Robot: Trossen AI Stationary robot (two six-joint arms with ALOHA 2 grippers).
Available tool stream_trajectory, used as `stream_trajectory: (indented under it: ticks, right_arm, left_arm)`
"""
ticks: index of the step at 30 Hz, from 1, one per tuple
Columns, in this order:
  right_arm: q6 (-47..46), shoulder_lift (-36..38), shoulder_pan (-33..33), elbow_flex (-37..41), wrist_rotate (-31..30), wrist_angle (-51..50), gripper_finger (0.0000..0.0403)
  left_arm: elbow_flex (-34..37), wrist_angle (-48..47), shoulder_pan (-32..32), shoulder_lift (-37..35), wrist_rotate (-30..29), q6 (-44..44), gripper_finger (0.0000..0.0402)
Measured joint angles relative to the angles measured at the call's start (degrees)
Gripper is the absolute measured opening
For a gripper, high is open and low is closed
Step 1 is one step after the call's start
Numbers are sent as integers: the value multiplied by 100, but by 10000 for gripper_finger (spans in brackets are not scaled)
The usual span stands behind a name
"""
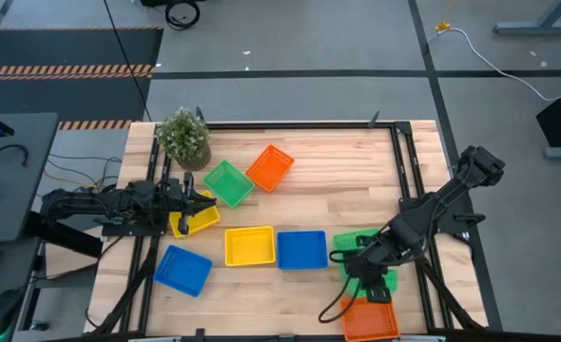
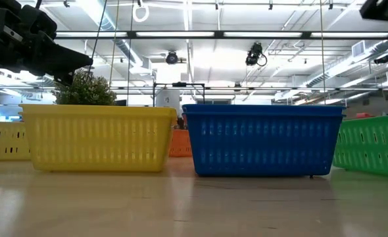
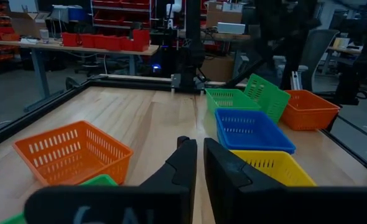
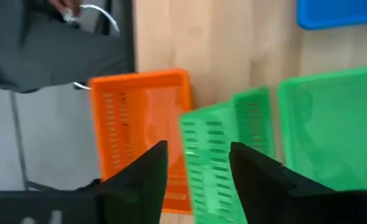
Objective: Stack baskets by color
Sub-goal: Stack the bottom green bin on top of the top right green bin
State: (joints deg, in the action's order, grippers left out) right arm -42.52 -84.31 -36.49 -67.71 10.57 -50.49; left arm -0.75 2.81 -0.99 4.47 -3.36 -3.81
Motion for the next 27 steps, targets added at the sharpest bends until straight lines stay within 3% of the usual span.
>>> stream_trajectory:
  ticks: [6, 18, 22, 27]
  right_arm:
    - [174, -2, 3, 437, 108, 194, 198]
    - [586, -4, 62, 991, 258, 762, 172]
    - [817, -4, 64, 1063, 258, 877, 127]
    - [907, -2, 62, 1021, 507, 842, 27]
  left_arm:
    - [0, 0, 0, 2, 0, 2, 34]
    - [0, 0, 1, 1, -1, 2, 35]
    - [0, -1, 0, 0, -2, 2, 34]
    - [0, -1, 0, 2, 0, 0, 27]
